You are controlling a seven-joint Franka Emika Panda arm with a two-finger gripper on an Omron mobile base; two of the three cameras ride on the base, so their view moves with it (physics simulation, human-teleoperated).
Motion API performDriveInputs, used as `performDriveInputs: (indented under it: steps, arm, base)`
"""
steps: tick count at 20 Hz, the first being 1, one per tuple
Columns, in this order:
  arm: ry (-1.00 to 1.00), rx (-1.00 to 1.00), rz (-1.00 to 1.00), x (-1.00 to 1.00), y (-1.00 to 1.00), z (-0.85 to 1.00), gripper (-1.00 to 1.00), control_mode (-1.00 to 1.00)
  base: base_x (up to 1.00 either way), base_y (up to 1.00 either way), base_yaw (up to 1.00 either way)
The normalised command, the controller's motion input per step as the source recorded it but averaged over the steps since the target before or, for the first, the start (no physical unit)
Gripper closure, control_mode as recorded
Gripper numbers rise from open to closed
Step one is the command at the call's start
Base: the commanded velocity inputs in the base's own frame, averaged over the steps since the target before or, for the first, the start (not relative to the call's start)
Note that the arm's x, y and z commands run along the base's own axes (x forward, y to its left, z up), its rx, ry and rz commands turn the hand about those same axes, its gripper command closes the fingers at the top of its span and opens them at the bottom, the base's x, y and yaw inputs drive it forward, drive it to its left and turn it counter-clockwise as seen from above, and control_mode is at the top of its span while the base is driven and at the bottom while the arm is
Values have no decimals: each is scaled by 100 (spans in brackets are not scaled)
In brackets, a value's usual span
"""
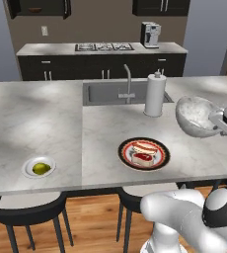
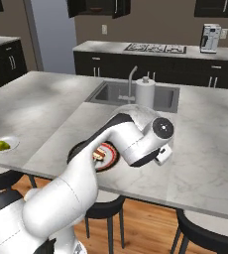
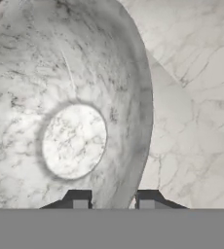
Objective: Take the smaller bowl and place it next to the appetizer plate on the dining counter , and place the larger bowl next to the plate with cooked food.
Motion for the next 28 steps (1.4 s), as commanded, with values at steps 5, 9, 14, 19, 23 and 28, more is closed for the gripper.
performDriveInputs:
  steps: [5, 9, 14, 19, 23, 28]
  arm:
    - [1, 0, 0, 32, 0, -50, 100, -100]
    - [9, 0, 0, -13, -1, 0, 100, -100]
    - [11, 0, 0, -13, -8, 12, 100, -100]
    - [17, -2, 0, 21, 0, -39, 100, -100]
    - [10, -2, 0, 39, -2, -48, 100, -100]
    - [3, 0, 0, 37, -15, -35, 100, -100]
  base:
    - [0, 0, 0]
    - [0, 0, 0]
    - [0, 0, 0]
    - [0, 0, 0]
    - [0, 0, 0]
    - [0, 0, 0]
